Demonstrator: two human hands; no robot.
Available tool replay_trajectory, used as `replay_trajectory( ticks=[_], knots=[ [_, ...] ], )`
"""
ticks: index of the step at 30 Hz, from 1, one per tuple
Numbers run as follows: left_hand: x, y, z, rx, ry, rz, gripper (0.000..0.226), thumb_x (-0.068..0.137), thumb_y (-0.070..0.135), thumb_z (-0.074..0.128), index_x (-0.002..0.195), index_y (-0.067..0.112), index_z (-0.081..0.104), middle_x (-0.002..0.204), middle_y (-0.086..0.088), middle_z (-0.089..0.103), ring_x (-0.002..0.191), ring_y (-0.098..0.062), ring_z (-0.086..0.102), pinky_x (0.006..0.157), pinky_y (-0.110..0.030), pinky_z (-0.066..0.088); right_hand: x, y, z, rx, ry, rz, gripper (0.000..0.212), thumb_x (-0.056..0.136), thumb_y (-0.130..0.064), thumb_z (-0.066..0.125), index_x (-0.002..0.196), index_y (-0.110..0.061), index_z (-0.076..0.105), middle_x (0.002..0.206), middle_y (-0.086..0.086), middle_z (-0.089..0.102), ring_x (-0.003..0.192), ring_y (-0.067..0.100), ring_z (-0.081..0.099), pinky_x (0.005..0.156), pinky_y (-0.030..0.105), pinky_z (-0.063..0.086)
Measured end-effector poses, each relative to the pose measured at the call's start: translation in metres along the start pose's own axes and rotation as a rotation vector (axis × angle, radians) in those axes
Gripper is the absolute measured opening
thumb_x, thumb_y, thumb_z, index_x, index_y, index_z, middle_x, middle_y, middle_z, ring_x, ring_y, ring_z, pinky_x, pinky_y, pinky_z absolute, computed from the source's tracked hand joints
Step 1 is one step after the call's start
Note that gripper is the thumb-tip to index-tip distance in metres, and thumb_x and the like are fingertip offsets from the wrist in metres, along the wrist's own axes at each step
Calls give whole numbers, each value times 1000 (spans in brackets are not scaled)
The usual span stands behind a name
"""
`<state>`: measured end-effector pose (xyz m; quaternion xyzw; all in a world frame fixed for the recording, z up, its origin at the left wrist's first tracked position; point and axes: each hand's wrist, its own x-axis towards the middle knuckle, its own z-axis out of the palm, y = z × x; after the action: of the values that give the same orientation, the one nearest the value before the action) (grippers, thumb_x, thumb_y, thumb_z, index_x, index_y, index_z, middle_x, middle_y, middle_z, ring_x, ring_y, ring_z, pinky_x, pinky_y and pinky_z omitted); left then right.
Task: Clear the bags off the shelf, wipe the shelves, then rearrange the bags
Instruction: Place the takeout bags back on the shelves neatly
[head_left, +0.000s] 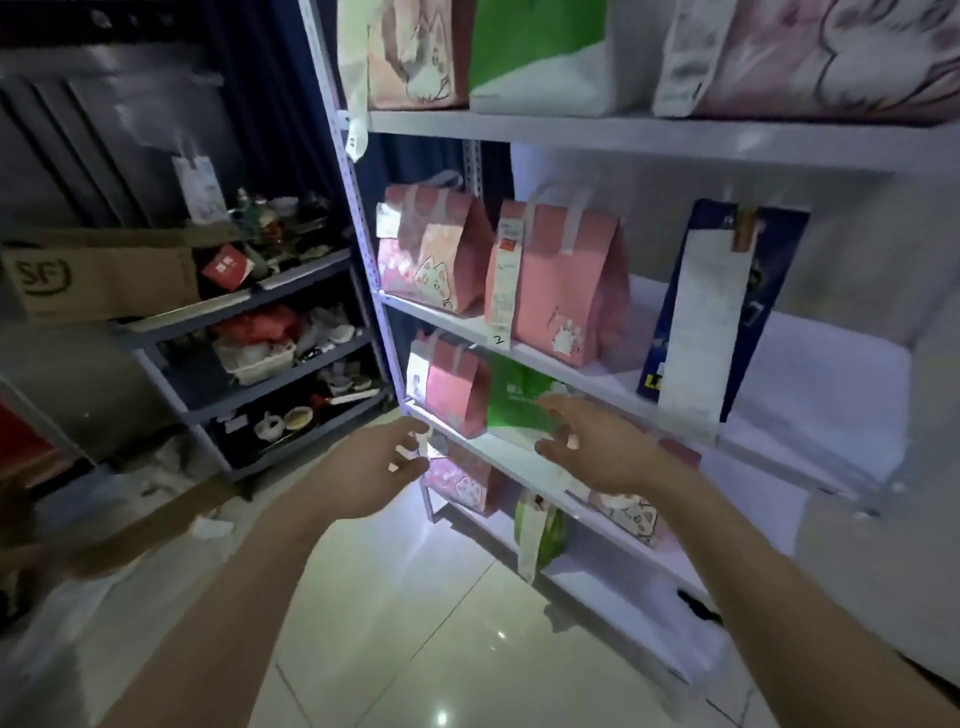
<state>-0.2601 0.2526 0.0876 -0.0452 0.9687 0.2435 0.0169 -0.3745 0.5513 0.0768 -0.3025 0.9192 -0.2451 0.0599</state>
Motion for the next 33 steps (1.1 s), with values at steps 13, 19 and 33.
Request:
replay_trajectory(
  ticks=[13, 19, 33],
  knots=[
    [205, 27, -125, 57, 158, 322, 39, 106, 32, 68, 144, 27, 60, 125, 10, 70, 102, -12, 72, 94, -36, 60, 127, -34, -104, 41, 340, 26, 62, 101, -45, 65, 157, -33, 41, 150, -6, 56, 116, 7, 61, 101, 37, 55],
    [270, 60, -178, -135, 400, 491, 40, 104, 31, 69, 144, 28, 62, 126, 7, 72, 102, -9, 73, 92, -37, 62, 141, -68, -168, -55, 591, 34, 51, 102, -40, 65, 149, -29, 52, 136, -9, 65, 107, 7, 67, 97, 39, 59],
    [388, 119, -238, -668, 394, 737, 87, 95, 41, 81, 165, 26, 32, 163, -7, 52, 142, -22, 58, 120, -37, 45, 230, -107, -220, 61, 1244, 408, 75, 96, -43, 75, 153, -12, 36, 145, 11, 57, 129, 31, 58, 96, 34, 46]
  ],
)
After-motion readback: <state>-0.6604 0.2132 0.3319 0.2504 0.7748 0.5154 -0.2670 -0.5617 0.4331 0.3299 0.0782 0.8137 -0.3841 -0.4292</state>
